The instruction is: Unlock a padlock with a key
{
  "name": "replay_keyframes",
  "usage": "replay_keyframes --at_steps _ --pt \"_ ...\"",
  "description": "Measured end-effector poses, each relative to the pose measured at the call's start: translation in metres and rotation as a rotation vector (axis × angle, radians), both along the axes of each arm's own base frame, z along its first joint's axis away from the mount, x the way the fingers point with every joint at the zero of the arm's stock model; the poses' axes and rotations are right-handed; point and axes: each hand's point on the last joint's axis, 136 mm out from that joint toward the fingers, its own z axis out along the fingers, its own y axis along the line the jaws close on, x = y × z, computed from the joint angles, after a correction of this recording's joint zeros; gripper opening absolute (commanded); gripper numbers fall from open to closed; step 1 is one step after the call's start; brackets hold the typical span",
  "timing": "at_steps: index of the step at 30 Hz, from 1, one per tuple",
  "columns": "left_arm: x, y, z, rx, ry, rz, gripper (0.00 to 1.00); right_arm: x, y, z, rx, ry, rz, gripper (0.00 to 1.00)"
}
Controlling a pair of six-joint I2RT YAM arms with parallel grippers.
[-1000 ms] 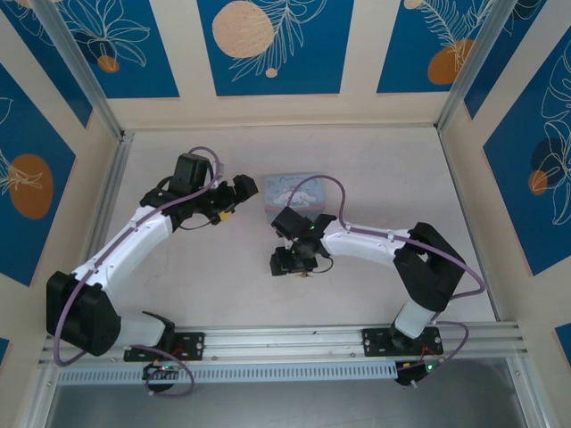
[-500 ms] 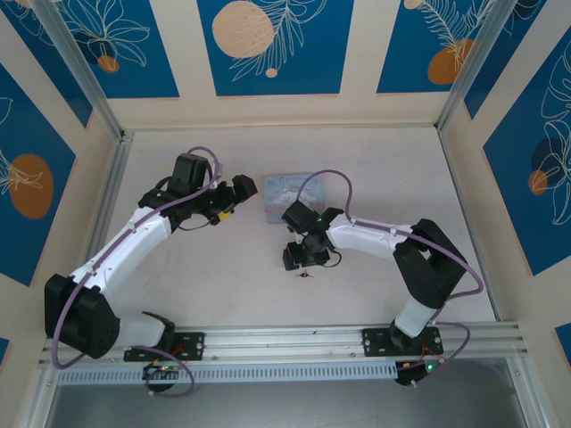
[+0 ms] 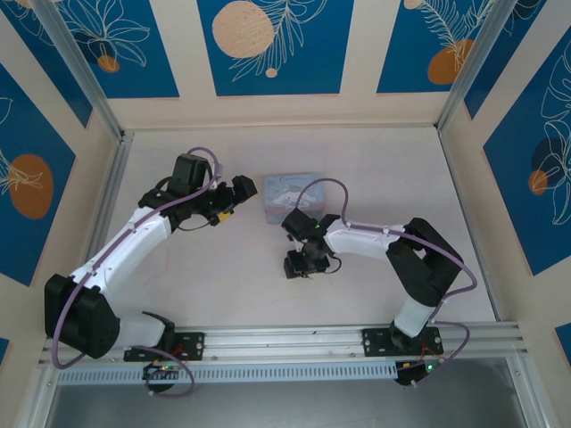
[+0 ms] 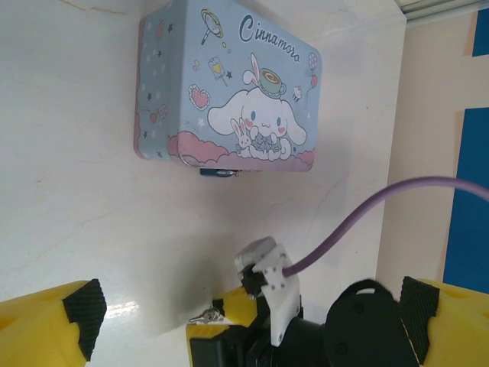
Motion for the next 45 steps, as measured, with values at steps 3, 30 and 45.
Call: replay_keyframes --at_steps 3,30,45 --pt "0.000 0.000 -0.001 0.001 0.002 0.000 1.00 -0.015 -0.001 0.001 0.001 0.014 0.015 0.53" --pt "0.004 -0.002 -0.008 0.007 0.017 0.000 1.00 -0.011 -0.008 -0.003 -0.109 -0.007 0.010 0.47" --pt "0.005 -0.002 -0.010 0.008 0.021 0.000 1.00 -0.010 -0.015 -0.005 -0.208 -0.042 0.058 0.19"
